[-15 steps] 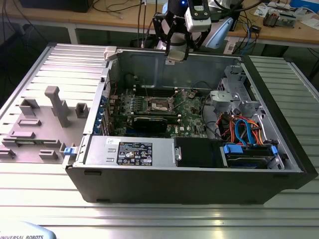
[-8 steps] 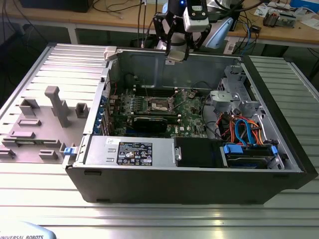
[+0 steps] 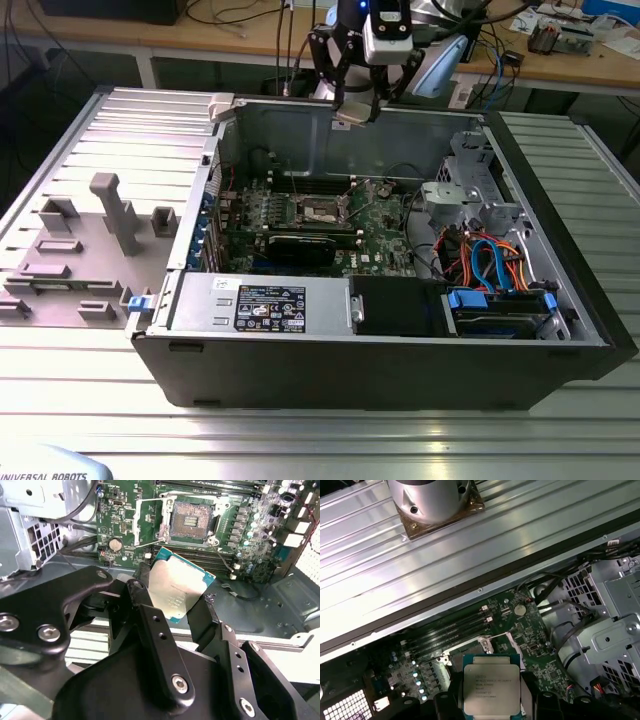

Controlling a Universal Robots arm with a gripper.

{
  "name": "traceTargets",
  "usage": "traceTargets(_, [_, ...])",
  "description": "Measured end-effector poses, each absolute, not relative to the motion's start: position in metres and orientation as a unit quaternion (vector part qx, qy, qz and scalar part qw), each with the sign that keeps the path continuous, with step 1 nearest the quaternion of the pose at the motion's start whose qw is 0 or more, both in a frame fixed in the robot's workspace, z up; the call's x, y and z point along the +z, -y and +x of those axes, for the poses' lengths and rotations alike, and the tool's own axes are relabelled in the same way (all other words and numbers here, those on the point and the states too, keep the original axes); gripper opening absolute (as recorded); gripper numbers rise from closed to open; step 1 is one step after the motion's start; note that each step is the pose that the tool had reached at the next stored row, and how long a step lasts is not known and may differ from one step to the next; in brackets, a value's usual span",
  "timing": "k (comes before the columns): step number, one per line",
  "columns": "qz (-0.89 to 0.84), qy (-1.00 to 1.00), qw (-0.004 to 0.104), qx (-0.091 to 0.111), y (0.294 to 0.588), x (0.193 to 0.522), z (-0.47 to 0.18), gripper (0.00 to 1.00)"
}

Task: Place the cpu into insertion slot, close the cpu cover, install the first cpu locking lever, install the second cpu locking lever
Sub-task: 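Place the cpu into insertion slot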

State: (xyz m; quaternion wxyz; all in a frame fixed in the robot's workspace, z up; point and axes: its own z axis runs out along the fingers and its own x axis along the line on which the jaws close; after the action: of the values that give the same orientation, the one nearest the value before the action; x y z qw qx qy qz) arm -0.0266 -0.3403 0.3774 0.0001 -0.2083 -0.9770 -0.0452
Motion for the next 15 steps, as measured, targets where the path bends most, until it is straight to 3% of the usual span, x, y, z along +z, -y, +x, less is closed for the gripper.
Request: traceTargets(15, [-0.252,0.967,-0.002,-0.045,0.3403,0.3770,-0.0266,0.54])
